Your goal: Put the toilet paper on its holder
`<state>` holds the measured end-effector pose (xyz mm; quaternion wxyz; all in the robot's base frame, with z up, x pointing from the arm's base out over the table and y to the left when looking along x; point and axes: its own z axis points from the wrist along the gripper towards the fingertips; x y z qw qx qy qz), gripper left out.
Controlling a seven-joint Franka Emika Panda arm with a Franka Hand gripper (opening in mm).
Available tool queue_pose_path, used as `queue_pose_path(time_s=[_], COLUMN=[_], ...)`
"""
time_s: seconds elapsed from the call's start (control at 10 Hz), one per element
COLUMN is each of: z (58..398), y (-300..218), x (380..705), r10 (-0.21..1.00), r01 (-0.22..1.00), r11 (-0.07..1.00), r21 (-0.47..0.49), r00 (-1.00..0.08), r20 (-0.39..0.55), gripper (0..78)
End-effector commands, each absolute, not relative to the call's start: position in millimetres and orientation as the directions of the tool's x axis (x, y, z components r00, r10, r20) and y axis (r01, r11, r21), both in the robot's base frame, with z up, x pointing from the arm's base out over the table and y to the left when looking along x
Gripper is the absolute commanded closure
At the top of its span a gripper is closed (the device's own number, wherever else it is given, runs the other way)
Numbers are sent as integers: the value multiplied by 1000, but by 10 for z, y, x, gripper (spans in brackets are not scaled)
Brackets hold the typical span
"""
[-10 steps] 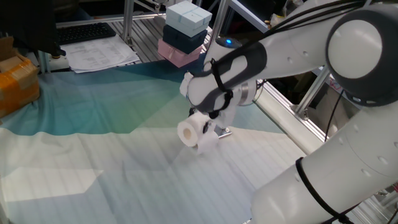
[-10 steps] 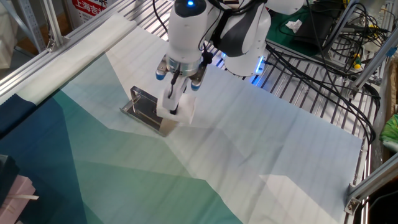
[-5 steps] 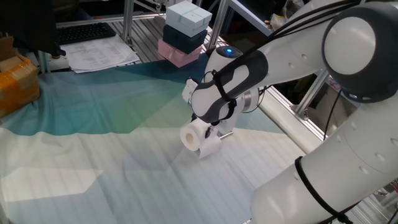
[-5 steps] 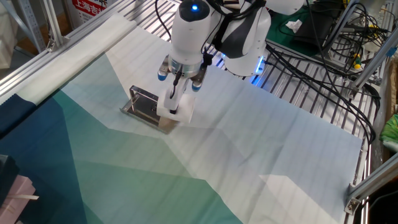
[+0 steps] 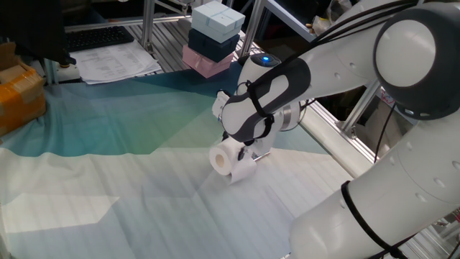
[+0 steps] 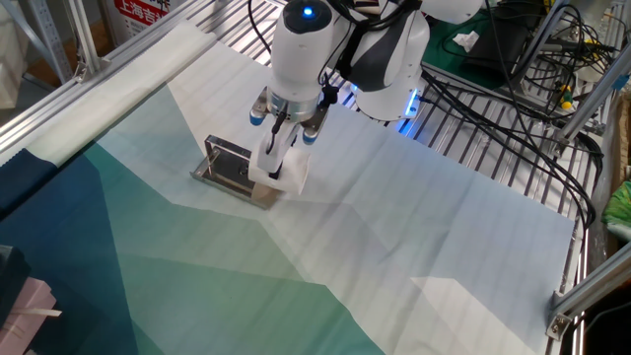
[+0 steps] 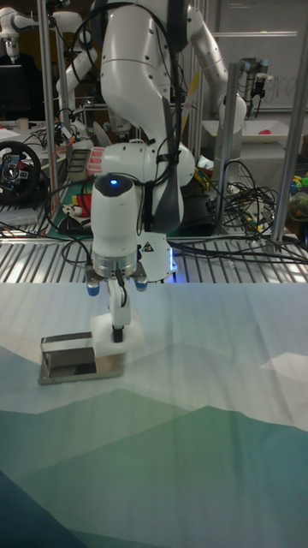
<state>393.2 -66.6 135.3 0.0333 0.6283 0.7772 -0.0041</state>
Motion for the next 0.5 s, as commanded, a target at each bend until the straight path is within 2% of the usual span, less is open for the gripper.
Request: queue_pose_path(time_s=[0.1, 0.5], z=[1336, 1345], y=[-754, -746], x=[3787, 3805], r10=[965, 965], r01=[964, 965], r11=[261, 260], r21=[40, 40], r00=[-259, -258], r20=[-46, -42], gripper=[762, 762])
